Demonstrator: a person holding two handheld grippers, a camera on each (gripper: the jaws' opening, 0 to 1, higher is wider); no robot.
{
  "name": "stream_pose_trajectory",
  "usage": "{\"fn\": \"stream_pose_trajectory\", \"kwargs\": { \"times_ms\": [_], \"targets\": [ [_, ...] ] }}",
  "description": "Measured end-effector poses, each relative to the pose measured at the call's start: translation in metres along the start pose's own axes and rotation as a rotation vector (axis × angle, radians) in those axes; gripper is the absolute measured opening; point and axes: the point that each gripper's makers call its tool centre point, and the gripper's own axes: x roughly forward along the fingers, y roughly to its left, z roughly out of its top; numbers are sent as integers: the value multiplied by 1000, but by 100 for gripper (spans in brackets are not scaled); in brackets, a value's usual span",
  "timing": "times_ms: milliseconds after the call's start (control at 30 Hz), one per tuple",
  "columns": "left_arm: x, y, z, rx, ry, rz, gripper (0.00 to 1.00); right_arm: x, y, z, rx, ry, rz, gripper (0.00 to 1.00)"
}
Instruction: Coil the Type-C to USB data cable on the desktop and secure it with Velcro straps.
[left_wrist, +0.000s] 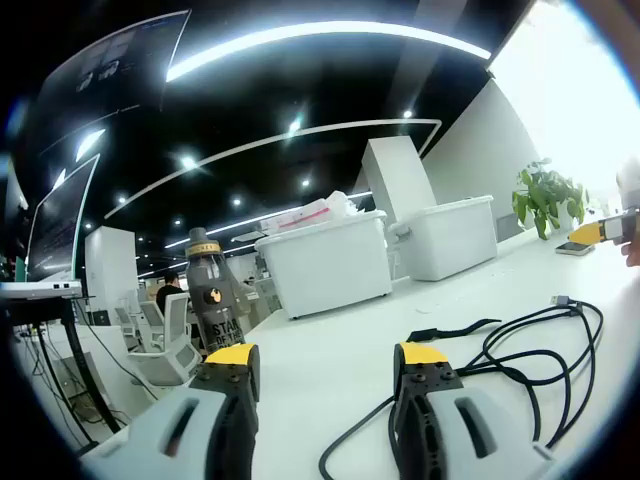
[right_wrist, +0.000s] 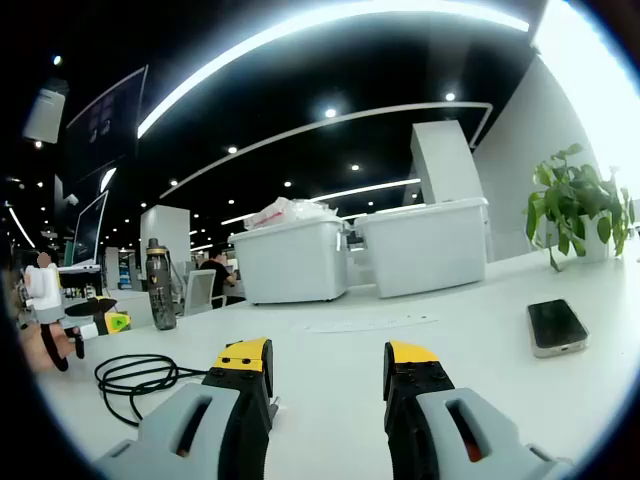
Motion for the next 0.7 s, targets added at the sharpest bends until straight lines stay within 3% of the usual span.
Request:
{"fn": "stream_pose_trajectory", "kwargs": {
  "times_ms": [700],
  "targets": [
    [-2, -1, -1, 0, 3, -2, 55, 0, -1, -1, 2, 3, 2, 43]
  ]
}}
